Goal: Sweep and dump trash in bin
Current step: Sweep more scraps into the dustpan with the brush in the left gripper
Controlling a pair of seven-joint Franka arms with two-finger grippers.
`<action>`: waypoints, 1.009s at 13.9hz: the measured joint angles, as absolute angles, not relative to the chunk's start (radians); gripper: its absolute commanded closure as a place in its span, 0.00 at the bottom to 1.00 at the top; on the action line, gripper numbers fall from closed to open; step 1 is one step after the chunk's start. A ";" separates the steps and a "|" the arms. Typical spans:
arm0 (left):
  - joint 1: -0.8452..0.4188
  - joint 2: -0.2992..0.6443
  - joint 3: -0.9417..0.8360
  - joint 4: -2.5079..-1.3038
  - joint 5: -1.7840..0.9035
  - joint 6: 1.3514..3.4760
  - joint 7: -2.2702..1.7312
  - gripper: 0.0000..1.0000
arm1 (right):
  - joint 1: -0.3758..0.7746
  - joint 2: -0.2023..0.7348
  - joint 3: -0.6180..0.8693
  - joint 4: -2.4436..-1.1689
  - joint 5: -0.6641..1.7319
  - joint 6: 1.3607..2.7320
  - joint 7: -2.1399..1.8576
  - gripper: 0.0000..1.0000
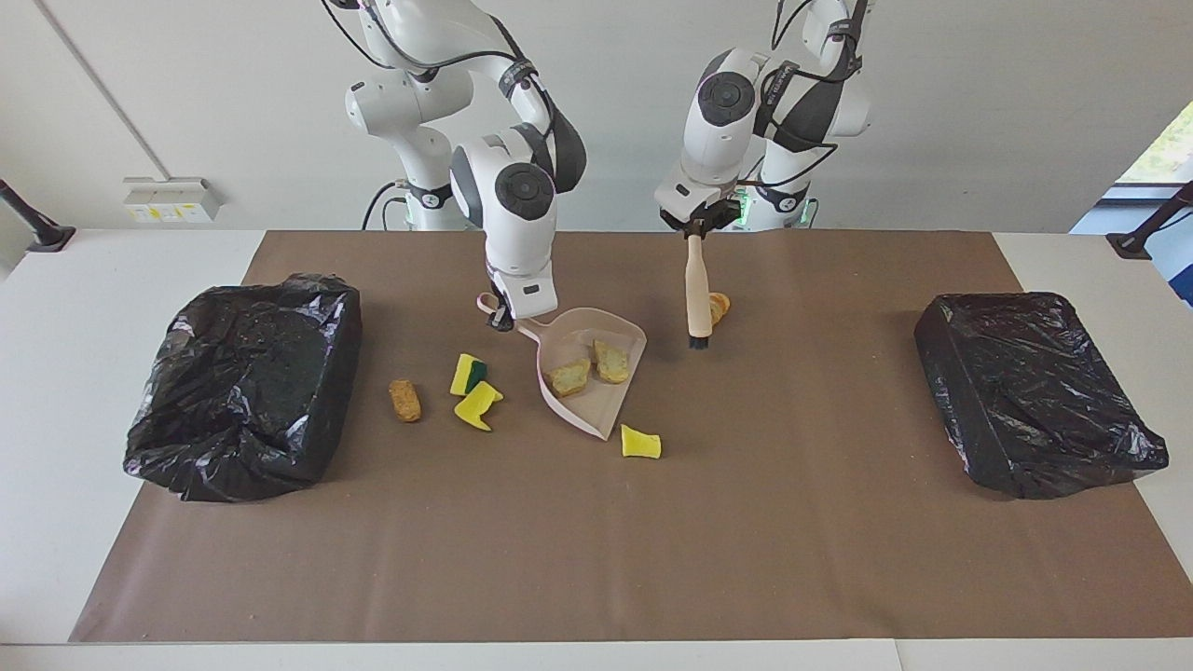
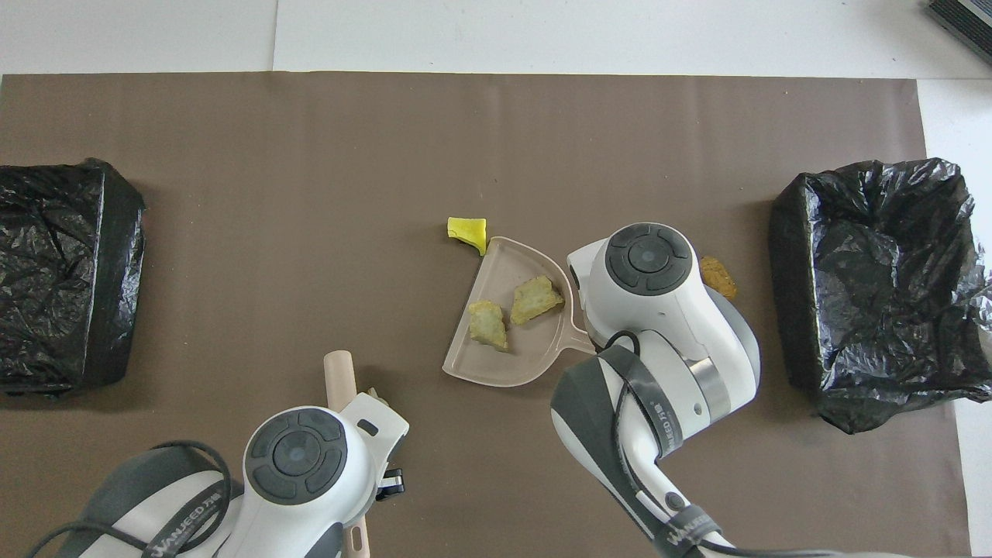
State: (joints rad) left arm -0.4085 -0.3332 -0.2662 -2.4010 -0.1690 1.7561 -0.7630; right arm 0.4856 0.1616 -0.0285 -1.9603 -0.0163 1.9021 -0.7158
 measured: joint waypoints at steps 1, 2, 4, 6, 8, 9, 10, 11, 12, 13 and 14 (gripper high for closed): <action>-0.408 -0.359 -0.266 -2.437 -0.169 1.756 -0.835 1.00 | 0.486 0.170 -0.029 -1.966 -0.014 1.915 -0.750 1.00; -0.409 -0.374 -0.267 -2.467 -0.169 1.758 -0.895 1.00 | 0.486 0.177 -0.029 -1.968 -0.014 1.925 -0.764 1.00; -0.411 -0.384 -0.269 -2.514 -0.170 1.771 -0.971 1.00 | 0.485 0.182 -0.029 -1.968 -0.014 1.931 -0.779 1.00; -0.416 -0.383 -0.276 -2.533 -0.183 1.805 -1.016 1.00 | 0.485 0.182 -0.029 -1.968 -0.014 1.932 -0.781 1.00; -0.436 -0.378 -0.280 -2.543 -0.227 1.844 -1.044 1.00 | 0.485 0.182 -0.029 -1.969 -0.014 1.931 -0.781 1.00; -0.453 -0.369 -0.282 -2.551 -0.248 1.880 -1.073 1.00 | 0.485 0.182 -0.030 -1.969 -0.014 1.930 -0.781 1.00; -0.472 -0.351 -0.283 -2.557 -0.260 1.929 -1.112 1.00 | 0.485 0.182 -0.030 -1.969 -0.015 1.928 -0.781 1.00; -0.493 -0.320 -0.284 -2.561 -0.269 1.998 -1.161 1.00 | 0.485 0.182 -0.030 -1.969 -0.018 1.925 -0.781 1.00; -0.504 -0.284 -0.286 -2.558 -0.288 2.072 -1.197 1.00 | 0.485 0.182 -0.030 -1.969 -0.021 1.924 -0.781 1.00; -0.506 -0.249 -0.285 -2.544 -0.316 2.129 -1.218 1.00 | 0.485 0.182 -0.030 -1.969 -0.022 1.923 -0.781 1.00; -0.502 -0.217 -0.281 -2.522 -0.335 2.158 -1.233 1.00 | 0.485 0.182 -0.030 -1.969 -0.024 1.921 -0.781 1.00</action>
